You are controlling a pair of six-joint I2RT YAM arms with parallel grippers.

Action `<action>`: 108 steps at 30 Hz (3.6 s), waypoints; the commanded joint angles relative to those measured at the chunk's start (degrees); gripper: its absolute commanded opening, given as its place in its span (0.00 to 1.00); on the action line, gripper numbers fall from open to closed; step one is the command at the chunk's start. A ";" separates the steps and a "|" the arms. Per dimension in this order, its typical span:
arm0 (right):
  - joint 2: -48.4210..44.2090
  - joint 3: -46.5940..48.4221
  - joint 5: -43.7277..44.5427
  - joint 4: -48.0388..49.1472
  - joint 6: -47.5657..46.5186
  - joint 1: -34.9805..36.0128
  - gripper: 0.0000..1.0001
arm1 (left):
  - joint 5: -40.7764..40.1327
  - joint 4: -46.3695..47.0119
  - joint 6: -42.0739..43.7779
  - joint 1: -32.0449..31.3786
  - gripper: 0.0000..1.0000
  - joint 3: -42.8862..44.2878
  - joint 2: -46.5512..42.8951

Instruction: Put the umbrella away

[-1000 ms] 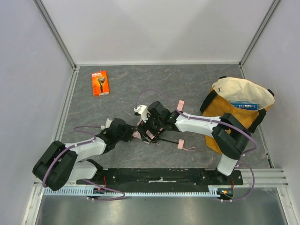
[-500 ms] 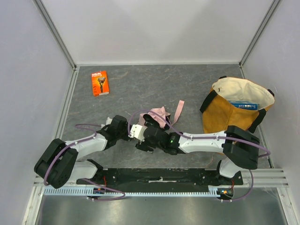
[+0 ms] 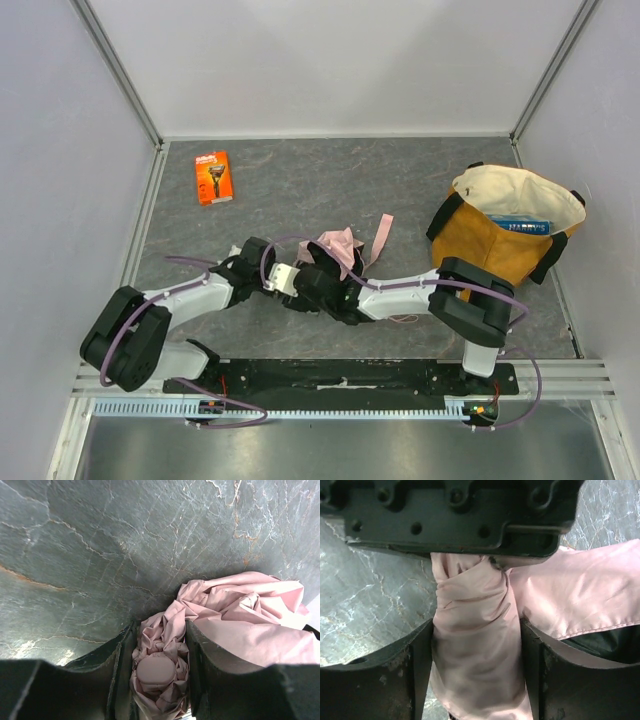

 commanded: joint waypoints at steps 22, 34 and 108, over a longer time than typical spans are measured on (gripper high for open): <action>10.77 -14.33 -31.69 17.23 23.93 -15.31 0.00 | -9.14 -12.84 13.26 2.69 0.85 -0.59 -7.17; 19.38 -13.81 -47.43 22.15 33.95 -21.03 0.00 | -2.04 5.42 25.92 8.50 0.93 -14.55 -31.43; 0.78 2.28 -30.68 -13.53 27.55 -22.54 0.82 | -3.26 23.94 10.19 -1.43 0.02 -14.92 5.47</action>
